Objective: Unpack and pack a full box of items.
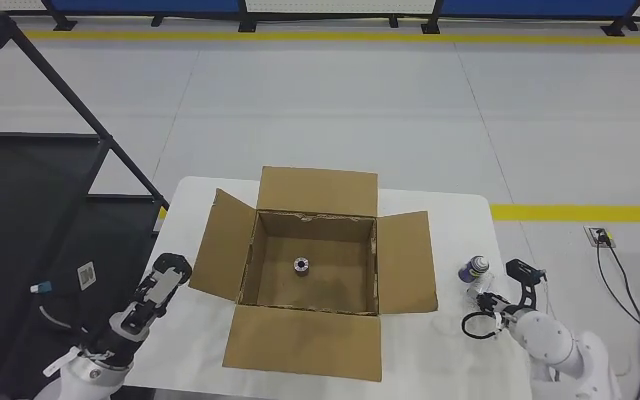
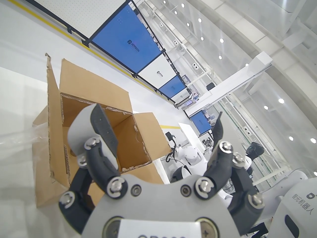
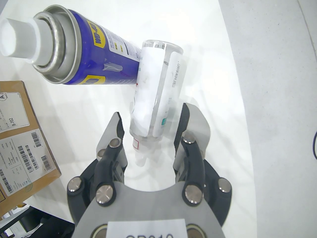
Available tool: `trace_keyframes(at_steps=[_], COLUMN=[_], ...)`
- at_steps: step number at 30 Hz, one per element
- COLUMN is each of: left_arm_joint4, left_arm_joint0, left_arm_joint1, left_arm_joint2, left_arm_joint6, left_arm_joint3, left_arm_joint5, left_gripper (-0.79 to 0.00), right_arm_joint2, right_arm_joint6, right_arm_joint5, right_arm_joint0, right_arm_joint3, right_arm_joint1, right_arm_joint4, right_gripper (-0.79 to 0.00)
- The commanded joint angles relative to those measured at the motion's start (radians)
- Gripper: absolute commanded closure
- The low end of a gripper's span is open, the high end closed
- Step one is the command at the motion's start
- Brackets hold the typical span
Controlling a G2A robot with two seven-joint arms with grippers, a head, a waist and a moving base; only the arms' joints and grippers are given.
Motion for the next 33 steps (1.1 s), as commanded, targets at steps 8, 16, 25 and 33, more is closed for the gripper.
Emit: trace_keyframes(at_steps=[8, 16, 25, 33], left_arm_joint4=[-0.016, -0.089, -0.188, -0.232], left_arm_joint0=[-0.006, 0.021, 0.094, 0.127], left_arm_joint1=[0.003, 0.003, -0.002, -0.007], left_arm_joint2=[-0.02, -0.119, -0.213, -0.236], left_arm_joint6=[0.014, 0.07, 0.089, 0.087], left_arm_joint3=[0.003, 0.013, 0.053, 0.077], left_arm_joint5=[-0.004, -0.037, -0.088, -0.115], left_gripper=[-0.785, -0.785, -0.785, -0.785], right_arm_joint2=[0.017, -0.185, -0.639, -0.975], right_arm_joint6=[-0.207, -0.388, -0.143, 0.065], right_arm_joint5=[0.051, -0.084, -0.235, -0.17], right_arm_joint0=[-0.133, -0.276, 0.066, 0.552], right_arm_joint3=[-0.255, -0.693, -0.587, -0.021], right_arm_joint1=[-0.004, -0.012, -0.029, -0.13], right_arm_joint4=[0.057, -0.071, -0.306, -0.173], right_gripper=[-0.785, -0.785, -0.785, -0.785])
